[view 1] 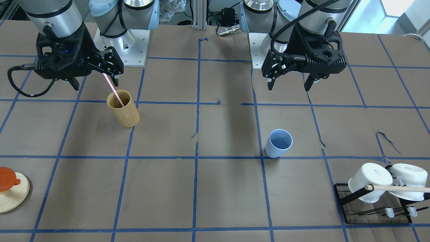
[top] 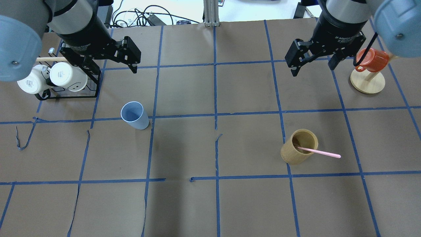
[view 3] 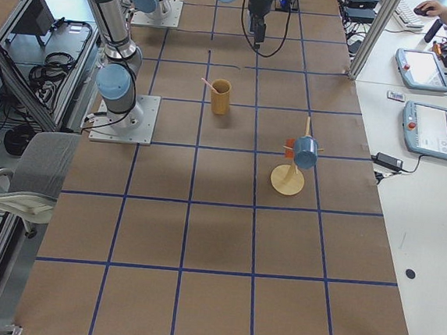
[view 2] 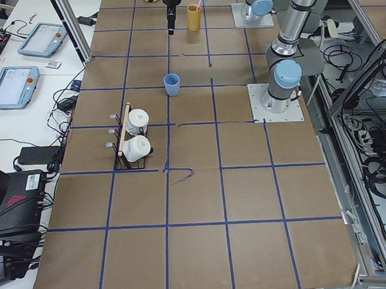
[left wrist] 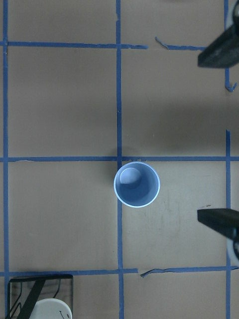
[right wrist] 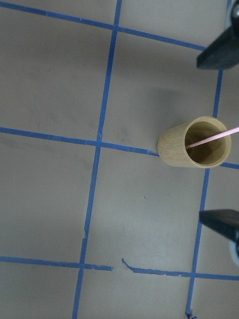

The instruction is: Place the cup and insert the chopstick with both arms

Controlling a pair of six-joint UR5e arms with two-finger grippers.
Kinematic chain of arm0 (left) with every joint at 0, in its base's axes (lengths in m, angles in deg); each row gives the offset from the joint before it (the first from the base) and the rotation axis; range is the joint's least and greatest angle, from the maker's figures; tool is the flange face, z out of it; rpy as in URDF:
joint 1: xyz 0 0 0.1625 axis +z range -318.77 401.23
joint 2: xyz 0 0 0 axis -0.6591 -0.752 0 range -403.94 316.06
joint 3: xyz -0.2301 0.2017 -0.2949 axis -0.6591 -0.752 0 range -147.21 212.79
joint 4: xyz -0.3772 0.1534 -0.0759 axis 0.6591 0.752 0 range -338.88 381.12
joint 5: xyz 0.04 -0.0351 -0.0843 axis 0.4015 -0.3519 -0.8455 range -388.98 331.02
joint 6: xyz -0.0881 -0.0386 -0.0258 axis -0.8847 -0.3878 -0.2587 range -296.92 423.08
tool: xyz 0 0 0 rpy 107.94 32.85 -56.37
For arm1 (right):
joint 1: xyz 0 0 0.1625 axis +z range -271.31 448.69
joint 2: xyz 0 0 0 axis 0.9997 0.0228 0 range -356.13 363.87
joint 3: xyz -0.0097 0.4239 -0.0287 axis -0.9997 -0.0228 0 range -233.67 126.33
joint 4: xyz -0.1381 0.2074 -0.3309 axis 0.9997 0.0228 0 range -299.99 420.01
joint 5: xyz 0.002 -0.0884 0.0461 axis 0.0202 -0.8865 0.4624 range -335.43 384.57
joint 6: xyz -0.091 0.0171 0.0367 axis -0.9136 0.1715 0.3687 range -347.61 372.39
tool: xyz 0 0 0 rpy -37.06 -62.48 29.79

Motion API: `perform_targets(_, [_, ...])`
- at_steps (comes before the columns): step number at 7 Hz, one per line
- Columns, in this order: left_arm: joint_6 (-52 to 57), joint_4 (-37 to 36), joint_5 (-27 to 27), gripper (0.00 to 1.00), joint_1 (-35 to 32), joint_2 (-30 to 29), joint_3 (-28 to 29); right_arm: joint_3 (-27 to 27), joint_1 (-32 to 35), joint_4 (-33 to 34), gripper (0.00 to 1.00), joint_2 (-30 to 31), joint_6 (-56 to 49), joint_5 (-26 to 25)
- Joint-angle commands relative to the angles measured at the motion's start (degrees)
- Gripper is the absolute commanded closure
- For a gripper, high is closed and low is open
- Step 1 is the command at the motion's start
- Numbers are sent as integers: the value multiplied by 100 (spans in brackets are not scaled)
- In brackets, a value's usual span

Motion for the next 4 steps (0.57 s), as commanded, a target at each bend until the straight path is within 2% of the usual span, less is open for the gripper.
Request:
perform_targets(1, [-5, -5, -11, 0, 0, -8, 33, 2, -14, -12, 0, -6, -71, -14])
perform_targets(4, [4, -49, -63, 0, 53, -174, -1, 168, -58, -20, 0, 81, -62, 4])
